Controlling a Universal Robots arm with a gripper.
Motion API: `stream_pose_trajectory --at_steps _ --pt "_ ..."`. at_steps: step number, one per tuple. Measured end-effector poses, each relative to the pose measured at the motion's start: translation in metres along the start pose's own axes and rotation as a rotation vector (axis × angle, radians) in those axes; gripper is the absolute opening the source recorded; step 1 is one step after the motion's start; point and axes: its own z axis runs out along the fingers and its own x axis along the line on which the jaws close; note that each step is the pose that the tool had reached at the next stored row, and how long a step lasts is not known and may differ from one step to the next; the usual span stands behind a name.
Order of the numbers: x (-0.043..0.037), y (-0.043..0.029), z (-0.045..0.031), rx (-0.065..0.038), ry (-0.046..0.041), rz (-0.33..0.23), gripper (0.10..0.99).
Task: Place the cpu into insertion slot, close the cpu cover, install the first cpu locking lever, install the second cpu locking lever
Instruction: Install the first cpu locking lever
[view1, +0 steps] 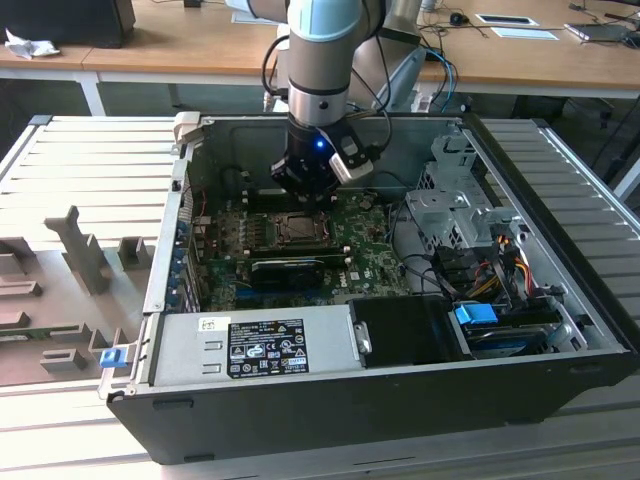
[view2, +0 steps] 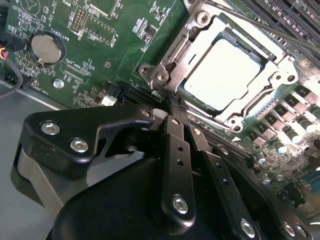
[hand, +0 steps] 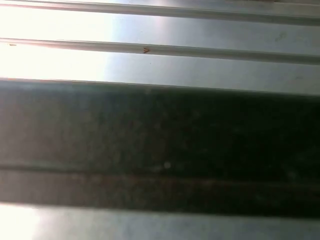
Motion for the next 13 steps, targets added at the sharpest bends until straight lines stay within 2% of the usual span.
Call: stream_pose_trajectory --at_steps 2,5,9,13 --pt "-0.0002 0.0 0.0013 0.008 0.0006 0.0 0.106" --pt "-0.0003 -0.0001 0.001 0.007 0.0003 0.0 0.106" --pt "-0.0005 0.0007 -0.0141 0.006 0.0003 0.0 0.106" --pt "-0.0005 -0.0006 -0.0159 0.007 0.0004 -0.001 0.106"
